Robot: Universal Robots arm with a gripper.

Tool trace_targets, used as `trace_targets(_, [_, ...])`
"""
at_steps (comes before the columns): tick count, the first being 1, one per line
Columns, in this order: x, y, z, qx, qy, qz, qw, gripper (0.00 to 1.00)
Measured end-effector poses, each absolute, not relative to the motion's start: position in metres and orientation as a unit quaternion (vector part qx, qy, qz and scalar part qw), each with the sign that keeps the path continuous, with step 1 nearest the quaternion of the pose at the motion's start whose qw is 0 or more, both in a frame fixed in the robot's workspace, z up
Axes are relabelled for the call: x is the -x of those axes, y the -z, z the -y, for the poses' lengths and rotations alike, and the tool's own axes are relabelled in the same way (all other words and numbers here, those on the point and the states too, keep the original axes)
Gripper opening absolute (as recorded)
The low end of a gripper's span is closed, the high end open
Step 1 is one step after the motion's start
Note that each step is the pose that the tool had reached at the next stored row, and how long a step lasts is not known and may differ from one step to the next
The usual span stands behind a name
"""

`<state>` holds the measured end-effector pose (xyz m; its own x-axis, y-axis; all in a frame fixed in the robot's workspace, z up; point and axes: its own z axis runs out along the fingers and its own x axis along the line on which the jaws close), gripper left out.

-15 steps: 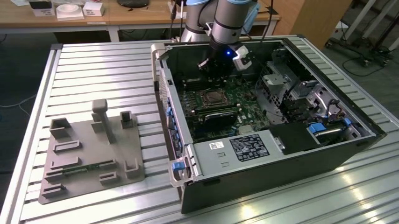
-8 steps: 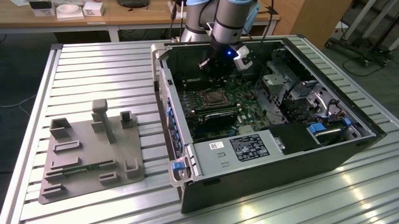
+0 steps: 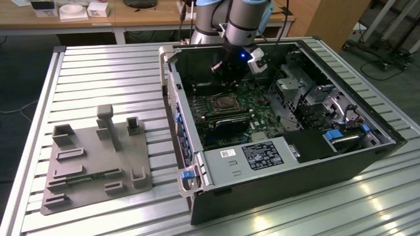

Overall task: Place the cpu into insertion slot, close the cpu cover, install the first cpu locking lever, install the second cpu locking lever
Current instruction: 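Install the first cpu locking lever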

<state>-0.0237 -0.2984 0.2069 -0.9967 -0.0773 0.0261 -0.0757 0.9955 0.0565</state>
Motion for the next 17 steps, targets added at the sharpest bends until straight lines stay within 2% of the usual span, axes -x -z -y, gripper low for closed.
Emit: trace_targets(17, [0.0213,-0.2011,0.2962,-0.038,0.028,0.999,0.014,0.11])
